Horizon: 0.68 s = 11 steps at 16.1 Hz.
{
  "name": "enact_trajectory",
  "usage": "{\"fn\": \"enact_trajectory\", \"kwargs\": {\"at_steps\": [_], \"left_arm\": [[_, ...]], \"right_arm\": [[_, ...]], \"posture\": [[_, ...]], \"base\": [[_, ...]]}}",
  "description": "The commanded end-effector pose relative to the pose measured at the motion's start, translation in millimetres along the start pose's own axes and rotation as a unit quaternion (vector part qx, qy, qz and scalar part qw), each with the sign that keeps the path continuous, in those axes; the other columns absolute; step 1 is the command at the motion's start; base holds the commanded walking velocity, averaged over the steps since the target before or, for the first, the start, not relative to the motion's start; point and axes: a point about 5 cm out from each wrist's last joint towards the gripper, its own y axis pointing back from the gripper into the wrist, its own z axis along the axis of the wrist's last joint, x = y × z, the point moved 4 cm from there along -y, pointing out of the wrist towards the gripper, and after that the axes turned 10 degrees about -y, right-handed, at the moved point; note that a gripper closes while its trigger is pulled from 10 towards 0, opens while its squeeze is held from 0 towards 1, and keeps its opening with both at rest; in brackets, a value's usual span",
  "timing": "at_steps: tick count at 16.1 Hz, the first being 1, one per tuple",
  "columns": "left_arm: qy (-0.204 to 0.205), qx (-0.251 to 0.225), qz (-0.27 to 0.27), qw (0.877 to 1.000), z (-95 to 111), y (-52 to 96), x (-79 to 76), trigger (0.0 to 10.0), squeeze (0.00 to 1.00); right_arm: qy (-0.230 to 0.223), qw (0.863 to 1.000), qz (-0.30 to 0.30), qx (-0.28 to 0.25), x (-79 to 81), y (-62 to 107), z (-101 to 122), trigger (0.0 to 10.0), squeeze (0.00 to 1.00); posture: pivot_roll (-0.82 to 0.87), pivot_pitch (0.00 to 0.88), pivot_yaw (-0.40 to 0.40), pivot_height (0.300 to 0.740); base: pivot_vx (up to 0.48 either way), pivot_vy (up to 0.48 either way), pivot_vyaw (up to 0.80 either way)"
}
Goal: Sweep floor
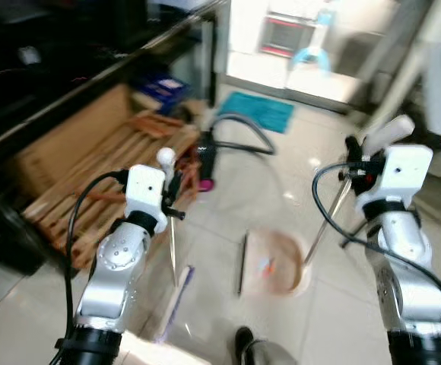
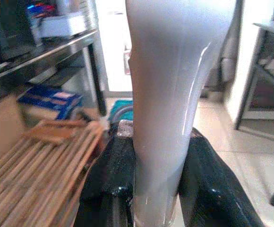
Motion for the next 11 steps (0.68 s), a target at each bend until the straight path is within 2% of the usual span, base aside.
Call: {"fn": "enact_trajectory", "kwargs": {"at_steps": [1, 3, 5, 6, 8, 9, 11], "left_arm": [[-0.018, -0.036, -0.007, 0.999, 19.1, -3.8, -1.6, 10.0, 0.0], [-0.024, -0.032, -0.01, 0.999, 17.8, -4.9, -0.2, 10.0, 0.0], [-0.024, -0.032, -0.008, 0.999, 20.0, -4.6, 4.4, 10.0, 0.0], [-0.021, -0.028, 0.0, 0.999, 20.0, -4.0, 11.0, 10.0, 0.0], [-0.007, -0.007, 0.024, 1.0, 9.4, -5.5, 25.1, 10.0, 0.0], [-0.004, -0.003, 0.027, 1.0, 7.2, -7.3, 26.6, 10.0, 0.0], [-0.018, 0.016, 0.032, 0.999, -0.3, -13.0, 24.4, 10.0, 0.0]], "right_arm": [[-0.006, 1.0, -0.017, -0.01, -7.9, 0.0, 7.1, 10.0, 0.0], [-0.007, 0.999, -0.043, 0.004, -19.5, 8.4, -2.5, 10.0, 0.0], [-0.017, 0.997, -0.068, 0.021, -31.3, 18.8, -14.3, 10.0, 0.0], [-0.024, 0.997, -0.071, 0.035, -29.4, 19.3, -19.6, 10.0, 0.0], [-0.016, 0.999, -0.047, 0.018, -13.2, 8.3, -8.2, 10.0, 0.0], [-0.012, 0.999, -0.046, 0.016, -12.5, 5.9, -7.5, 10.0, 0.0], [-0.022, 0.996, -0.085, 0.028, -25.5, 8.5, -16.5, 10.0, 0.0]], "posture": [[-0.01, 0.066, 0.006, 0.74], [0.0, 0.058, 0.039, 0.74], [0.02, 0.058, 0.03, 0.74], [0.02, 0.044, 0.025, 0.74], [-0.01, 0.067, 0.052, 0.74], [-0.02, 0.066, 0.054, 0.74], [-0.01, 0.062, 0.021, 0.74]], "base": [[0.0, 0.0, -0.8], [0.0, 0.0, -0.8], [0.0, 0.0, -0.8], [0.0, 0.0, -0.8], [0.0, 0.0, -0.8], [0.0, 0.0, -0.8], [0.0, 0.0, -0.8]]}}
